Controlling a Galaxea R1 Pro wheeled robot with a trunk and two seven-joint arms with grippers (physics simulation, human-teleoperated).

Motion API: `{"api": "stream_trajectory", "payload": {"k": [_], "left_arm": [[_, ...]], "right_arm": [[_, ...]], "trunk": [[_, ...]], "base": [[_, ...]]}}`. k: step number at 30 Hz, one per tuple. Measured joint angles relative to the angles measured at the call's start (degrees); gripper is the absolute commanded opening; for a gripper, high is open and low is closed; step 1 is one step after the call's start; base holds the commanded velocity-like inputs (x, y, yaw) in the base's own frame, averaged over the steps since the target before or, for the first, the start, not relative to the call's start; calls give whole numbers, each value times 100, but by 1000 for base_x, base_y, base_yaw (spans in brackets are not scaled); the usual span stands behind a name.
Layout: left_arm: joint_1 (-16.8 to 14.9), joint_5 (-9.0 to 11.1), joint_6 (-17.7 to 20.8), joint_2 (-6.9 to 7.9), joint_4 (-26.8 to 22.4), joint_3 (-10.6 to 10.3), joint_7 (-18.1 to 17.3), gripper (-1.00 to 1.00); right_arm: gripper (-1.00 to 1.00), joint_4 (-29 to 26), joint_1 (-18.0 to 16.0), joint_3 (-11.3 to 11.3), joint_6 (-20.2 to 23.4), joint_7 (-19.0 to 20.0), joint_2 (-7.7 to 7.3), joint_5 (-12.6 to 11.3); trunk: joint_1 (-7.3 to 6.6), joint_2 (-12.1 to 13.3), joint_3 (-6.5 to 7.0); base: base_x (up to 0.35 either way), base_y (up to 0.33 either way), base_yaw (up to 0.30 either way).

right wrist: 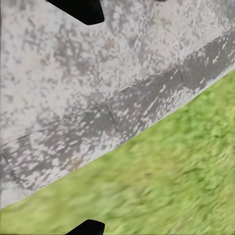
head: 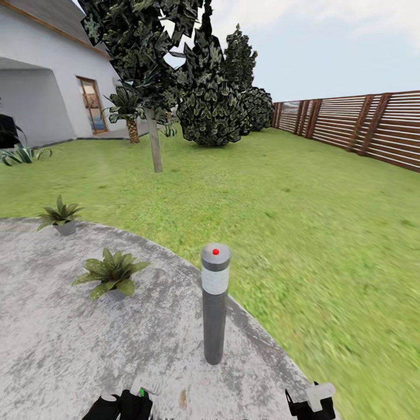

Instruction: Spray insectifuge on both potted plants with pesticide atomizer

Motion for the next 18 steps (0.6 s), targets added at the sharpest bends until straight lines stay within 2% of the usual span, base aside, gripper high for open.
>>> {"api": "stream_trajectory", "payload": {"k": [4, 18], "left_arm": [[0, -8, -14, -3, -16, 306, 0, -100], [0, -8, -18, -6, 0, 340, 0, -100]], "right_arm": [[100, 0, 4, 0, -1, 0, 0, 0], [100, 0, 5, 0, 3, 0, -1, 0]], "trunk": [[0, 0, 0], [-1, 0, 0]], "base": [[-121, -276, 277], [-31, -276, 277]]}}
